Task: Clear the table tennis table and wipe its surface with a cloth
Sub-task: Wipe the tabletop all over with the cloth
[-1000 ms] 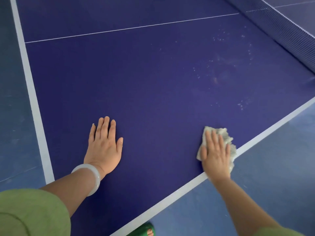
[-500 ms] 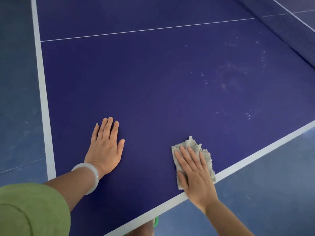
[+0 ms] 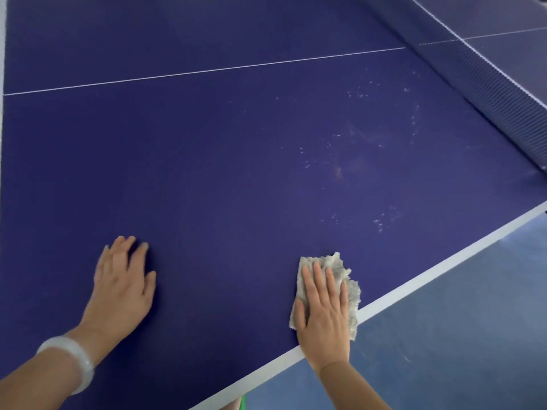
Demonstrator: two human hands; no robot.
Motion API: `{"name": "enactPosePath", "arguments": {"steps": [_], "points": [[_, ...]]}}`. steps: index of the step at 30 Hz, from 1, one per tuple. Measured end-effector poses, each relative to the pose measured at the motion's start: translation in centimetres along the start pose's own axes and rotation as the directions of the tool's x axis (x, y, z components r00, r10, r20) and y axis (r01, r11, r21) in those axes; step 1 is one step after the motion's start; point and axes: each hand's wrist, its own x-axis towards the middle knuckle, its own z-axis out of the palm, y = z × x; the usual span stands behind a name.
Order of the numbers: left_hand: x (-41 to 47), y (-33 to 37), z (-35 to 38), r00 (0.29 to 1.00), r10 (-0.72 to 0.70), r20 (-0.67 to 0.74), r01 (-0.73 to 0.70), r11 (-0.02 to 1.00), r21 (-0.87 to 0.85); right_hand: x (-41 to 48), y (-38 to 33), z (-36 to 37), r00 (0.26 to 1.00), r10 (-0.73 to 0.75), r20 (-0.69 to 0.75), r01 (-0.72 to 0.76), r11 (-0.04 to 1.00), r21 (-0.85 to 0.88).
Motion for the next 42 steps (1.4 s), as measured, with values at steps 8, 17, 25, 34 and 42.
{"name": "enactPosePath", "arguments": {"steps": [8,17,25,34,42], "points": [[2.2,19.2,2.9,0.992,-0.075,0.106,0.081,0.995,-0.053,2.2,8.8,-1.9,0.976,-0.212,0.048,0.215,0.975,-0.051],[1.8,21.5,5.4,0.986,-0.159,0.043,0.159,0.987,0.007,6.2,9.7,-3.0,0.933,0.358,0.025,-0.357,0.934,-0.025],[1.9,22.2,5.6,0.981,-0.194,0.010,0.193,0.979,0.065,9.3,6.3,-1.7,0.813,-0.546,0.202,0.566,0.823,-0.050],[1.9,22.1,5.9,0.981,-0.196,0.003,0.195,0.975,0.102,15.1,14.1,-4.1,0.961,0.271,0.060,-0.269,0.962,-0.045],[2.0,21.9,6.2,0.982,-0.186,0.010,0.185,0.979,0.081,16.1,1.6,-0.8,0.877,-0.448,0.174,0.472,0.870,-0.142]]}}
